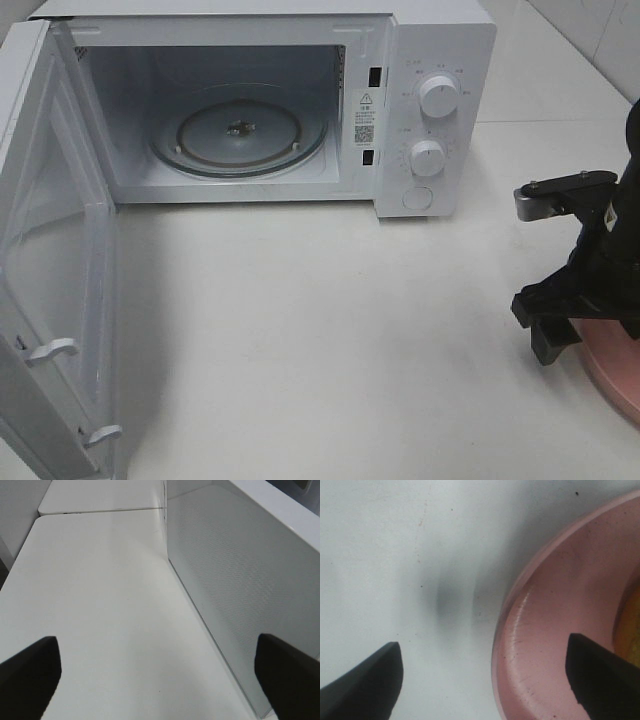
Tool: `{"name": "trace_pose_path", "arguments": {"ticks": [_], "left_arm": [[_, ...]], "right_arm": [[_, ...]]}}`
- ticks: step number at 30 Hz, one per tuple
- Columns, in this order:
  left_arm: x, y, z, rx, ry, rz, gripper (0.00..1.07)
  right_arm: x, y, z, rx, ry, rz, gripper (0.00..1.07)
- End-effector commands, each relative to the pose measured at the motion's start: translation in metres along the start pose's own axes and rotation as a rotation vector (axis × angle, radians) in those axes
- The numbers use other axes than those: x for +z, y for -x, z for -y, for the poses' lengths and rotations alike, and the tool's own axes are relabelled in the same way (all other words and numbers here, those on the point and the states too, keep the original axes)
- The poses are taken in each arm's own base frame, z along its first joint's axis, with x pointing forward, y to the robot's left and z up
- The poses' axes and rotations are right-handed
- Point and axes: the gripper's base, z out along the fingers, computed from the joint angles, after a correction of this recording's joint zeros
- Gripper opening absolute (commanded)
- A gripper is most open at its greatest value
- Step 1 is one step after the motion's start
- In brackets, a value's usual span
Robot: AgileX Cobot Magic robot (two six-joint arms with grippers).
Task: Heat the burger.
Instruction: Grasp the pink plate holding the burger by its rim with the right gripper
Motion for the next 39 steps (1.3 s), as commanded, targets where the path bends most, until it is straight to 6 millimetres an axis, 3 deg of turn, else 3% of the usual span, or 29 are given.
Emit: {"name": "trace_pose_path", "arguments": {"ticks": [1, 18, 39], "left_arm": [[-0.002, -0.002, 0.001, -0.002, 0.000, 0.021, 0.98], [-0.002, -0.002, 0.001, -0.002, 0.000, 0.021, 0.98], [-0.002, -0.002, 0.001, -0.002, 0.000, 0.021, 0.98]], "right_arm": [[0.006, 0.001, 0.004, 0.029, -0.006, -0.014, 0.84], [0.039, 0.007, 0.004, 0.032, -0.003, -0.077, 0.81], [0.047, 0.002, 0.003, 0.026, 0.002, -0.083, 0.76]]}}
